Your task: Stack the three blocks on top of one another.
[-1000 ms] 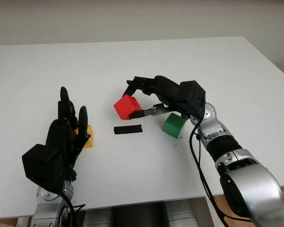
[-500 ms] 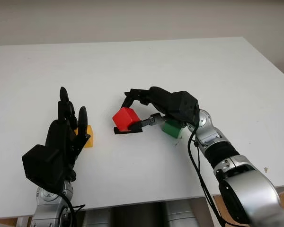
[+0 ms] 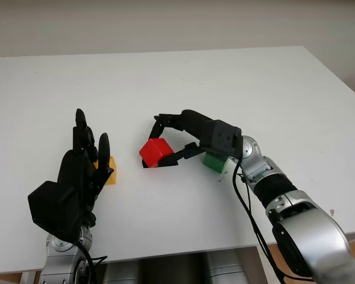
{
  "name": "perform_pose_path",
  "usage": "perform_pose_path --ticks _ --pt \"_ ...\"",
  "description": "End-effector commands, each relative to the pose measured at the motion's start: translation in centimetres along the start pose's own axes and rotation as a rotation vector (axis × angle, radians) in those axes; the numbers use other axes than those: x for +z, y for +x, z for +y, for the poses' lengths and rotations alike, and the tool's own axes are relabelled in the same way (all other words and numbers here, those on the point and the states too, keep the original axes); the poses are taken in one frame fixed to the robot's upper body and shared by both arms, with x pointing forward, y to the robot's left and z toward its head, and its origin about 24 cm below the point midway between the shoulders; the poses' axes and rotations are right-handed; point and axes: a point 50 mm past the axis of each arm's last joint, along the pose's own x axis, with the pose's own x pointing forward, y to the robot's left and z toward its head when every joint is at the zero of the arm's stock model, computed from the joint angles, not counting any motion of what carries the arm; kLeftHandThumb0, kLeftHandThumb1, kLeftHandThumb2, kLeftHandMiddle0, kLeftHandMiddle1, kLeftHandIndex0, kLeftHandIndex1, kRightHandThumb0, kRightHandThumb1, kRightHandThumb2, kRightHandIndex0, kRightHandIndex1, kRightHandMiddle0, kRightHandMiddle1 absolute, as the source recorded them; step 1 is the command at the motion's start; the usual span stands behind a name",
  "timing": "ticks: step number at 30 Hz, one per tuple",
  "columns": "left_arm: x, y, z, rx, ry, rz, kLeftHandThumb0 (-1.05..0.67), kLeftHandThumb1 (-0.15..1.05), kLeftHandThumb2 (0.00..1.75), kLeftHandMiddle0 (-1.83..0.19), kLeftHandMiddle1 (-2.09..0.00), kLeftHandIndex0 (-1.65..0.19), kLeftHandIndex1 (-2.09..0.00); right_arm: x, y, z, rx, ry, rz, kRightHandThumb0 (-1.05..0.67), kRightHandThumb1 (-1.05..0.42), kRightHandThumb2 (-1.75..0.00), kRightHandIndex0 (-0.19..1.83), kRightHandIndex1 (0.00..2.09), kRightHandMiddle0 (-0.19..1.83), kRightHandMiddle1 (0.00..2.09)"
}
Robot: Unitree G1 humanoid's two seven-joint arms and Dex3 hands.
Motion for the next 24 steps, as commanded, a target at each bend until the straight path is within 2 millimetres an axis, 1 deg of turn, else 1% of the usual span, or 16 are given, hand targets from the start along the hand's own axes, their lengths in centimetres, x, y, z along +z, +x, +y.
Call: perform_pose_path --ticks 1,6,13,24 --pt "0.0 -0.1 -0.1 0.003 0.010 -0.004 -0.71 1.05 0.63 0.19 -0.03 0.19 -0.03 1.5 0.6 -1.3 -0.034 -0.068 -0.053 -0.45 -0.91 -0.05 0.18 0.06 0.45 1.56" --pt "-0.1 -0.2 -0.1 0.003 -0.009 0.001 -0.70 1.05 0.62 0.19 -0.01 0.19 -0.01 2.6 0.8 -2.4 -0.070 -0.157 -0.095 -0.44 -0.91 -0.05 0.18 0.06 0.44 1.54" --pt "-0.3 -0.1 -0.3 -0.002 -0.014 0.000 -0.72 1.05 0.61 0.19 0.00 0.19 0.00 3.7 1.0 -3.6 -0.066 -0.220 -0.134 -0.44 -0.92 -0.06 0.18 0.06 0.43 1.54" --pt "-0.3 -0.1 -0.4 0.006 -0.020 0.005 -0.72 1.05 0.61 0.19 -0.01 0.19 0.00 3.5 0.9 -3.3 0.000 -0.273 -0.116 -0.42 -0.94 -0.06 0.16 0.05 0.39 1.56"
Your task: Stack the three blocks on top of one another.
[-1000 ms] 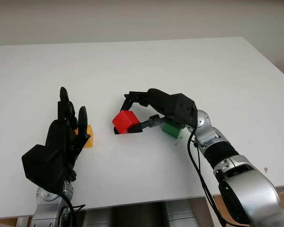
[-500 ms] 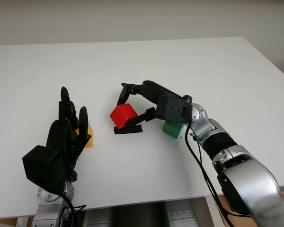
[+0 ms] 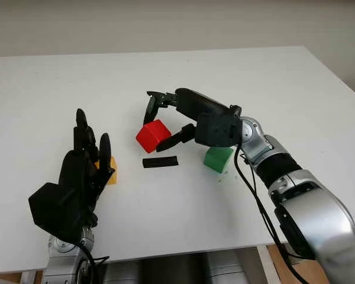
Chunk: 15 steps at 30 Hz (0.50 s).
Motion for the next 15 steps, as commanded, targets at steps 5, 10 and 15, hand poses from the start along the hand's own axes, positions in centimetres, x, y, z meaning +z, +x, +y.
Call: perform_pose_path --ticks 5,10,15 --pt "-0.2 -0.2 -0.1 -0.006 0.004 0.008 -0.71 1.05 0.61 0.19 0.00 0.19 0.00 0.2 0.1 -0.4 0.022 -0.076 0.003 -0.44 -0.93 -0.05 0.17 0.06 0.41 1.59" --pt "-0.2 -0.2 -0.2 -0.006 -0.007 0.006 -0.71 1.05 0.60 0.19 0.00 0.19 0.00 -0.1 0.1 0.0 0.035 -0.096 0.014 -0.45 -0.92 -0.05 0.20 0.07 0.44 1.60" --pt "-0.2 -0.3 -0.2 0.004 -0.001 0.018 -0.71 1.05 0.61 0.19 -0.01 0.19 -0.01 -0.3 0.0 0.3 0.051 -0.131 0.023 -0.46 -0.93 -0.05 0.21 0.07 0.45 1.60"
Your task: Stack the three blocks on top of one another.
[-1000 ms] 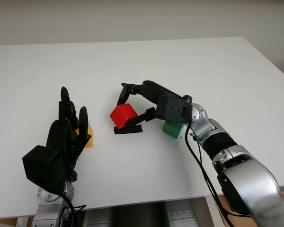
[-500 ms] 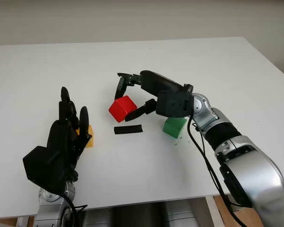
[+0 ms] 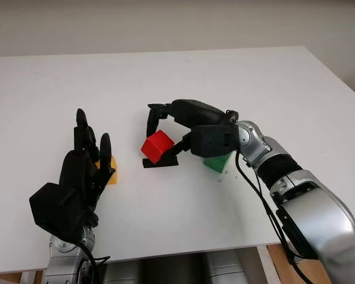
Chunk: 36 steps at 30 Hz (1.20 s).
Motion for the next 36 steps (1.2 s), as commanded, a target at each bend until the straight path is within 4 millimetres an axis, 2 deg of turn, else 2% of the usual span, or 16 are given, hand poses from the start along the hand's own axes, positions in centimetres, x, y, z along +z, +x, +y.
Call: perform_pose_path --ticks 1,36 --pt "-0.2 -0.3 -0.1 0.004 -0.007 0.015 -0.71 1.05 0.61 0.19 -0.02 0.19 -0.01 0.3 0.1 -0.9 -0.008 -0.044 -0.012 -0.45 -0.93 -0.05 0.21 0.07 0.45 1.60" --pt "-0.3 -0.6 -0.7 0.015 0.002 0.022 -0.69 1.05 0.64 0.19 -0.01 0.19 -0.01 0.0 0.4 0.2 0.077 -0.090 0.024 -0.46 -0.94 -0.06 0.20 0.05 0.41 1.48"
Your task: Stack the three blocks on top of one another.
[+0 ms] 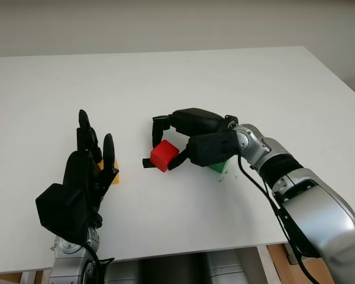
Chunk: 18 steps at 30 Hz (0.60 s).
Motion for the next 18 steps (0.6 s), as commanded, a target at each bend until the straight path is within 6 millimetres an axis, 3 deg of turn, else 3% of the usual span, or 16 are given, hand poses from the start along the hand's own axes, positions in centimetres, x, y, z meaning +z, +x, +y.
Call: perform_pose_path --ticks 1,15,18 --pt "-0.36 -0.33 -0.05 0.001 -0.001 0.017 -0.69 1.05 0.64 0.19 -0.01 0.19 -0.01 0.50 0.32 -0.79 -0.020 -0.014 -0.012 -0.46 -0.94 -0.06 0.20 0.05 0.41 1.48" --pt "-0.36 -0.35 -0.11 0.009 0.008 0.020 -0.70 1.05 0.64 0.19 -0.01 0.19 -0.02 0.51 0.46 -0.44 -0.062 0.005 -0.009 -0.44 -0.95 -0.05 0.20 0.05 0.34 1.38" --pt "-0.36 -0.32 -0.16 0.006 0.003 0.022 -0.71 1.05 0.63 0.19 -0.02 0.19 -0.02 0.52 0.46 -0.48 -0.045 -0.014 -0.007 -0.49 -0.94 -0.05 0.15 0.03 0.17 1.20"
